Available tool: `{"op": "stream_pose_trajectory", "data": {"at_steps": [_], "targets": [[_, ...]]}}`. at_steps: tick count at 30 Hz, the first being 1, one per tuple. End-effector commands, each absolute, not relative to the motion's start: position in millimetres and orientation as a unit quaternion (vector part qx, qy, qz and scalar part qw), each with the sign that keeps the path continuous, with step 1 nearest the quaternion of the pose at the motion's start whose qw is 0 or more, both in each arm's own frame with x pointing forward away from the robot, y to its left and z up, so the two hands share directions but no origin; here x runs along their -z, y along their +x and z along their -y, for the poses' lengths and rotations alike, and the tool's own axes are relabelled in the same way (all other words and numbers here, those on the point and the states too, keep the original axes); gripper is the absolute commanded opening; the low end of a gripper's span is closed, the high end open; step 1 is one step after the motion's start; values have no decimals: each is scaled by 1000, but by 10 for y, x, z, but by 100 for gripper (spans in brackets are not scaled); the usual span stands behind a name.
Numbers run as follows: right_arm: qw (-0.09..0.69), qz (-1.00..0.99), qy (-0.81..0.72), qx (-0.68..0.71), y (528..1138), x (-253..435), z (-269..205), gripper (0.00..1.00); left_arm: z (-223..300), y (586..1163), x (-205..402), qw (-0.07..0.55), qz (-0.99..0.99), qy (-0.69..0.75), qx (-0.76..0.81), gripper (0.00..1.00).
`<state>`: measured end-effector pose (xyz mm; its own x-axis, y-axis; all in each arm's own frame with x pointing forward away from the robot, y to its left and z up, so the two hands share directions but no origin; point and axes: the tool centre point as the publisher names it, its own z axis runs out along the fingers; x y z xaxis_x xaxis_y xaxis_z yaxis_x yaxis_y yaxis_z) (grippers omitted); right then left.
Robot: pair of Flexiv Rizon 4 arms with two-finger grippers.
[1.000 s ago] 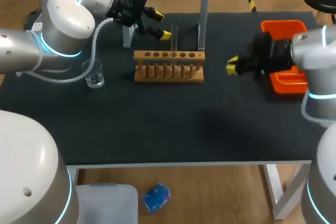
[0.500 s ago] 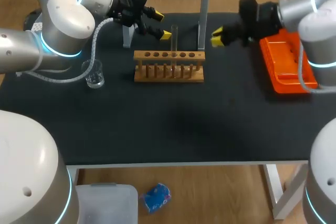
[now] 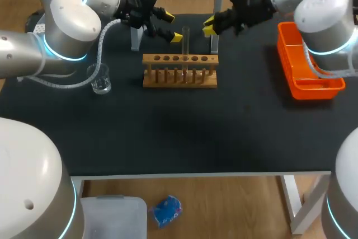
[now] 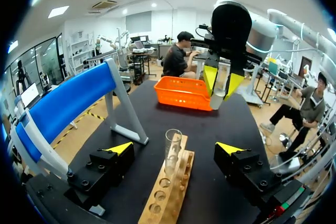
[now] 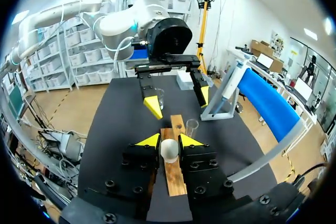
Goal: Invert the test tube, pick up the pipette, mount the tip to pipette, aspirate from beaker and dispense into the tube, eject the tip, return the pipette, and cap with the stopper.
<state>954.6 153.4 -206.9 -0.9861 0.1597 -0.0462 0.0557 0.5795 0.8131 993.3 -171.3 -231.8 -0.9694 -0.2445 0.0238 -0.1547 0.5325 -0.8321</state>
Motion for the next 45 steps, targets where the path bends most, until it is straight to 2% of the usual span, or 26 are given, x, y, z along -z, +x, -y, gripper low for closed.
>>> {"op": "stream_pose_trajectory", "data": {"at_steps": [1, 20, 45], "targets": [[54, -888, 48, -454, 9649, 2075, -1673, 0, 1710, 9941, 2309, 46, -875, -114, 468, 100], [58, -883, 48, -463, 9658, 2064, -1680, 0, 1710, 9941, 2309, 46, -875, -114, 468, 100], [35, -885, 15, -465, 9937, 2196, -1991, 0, 1710, 9941, 2309, 46, -875, -114, 468, 100]]}}
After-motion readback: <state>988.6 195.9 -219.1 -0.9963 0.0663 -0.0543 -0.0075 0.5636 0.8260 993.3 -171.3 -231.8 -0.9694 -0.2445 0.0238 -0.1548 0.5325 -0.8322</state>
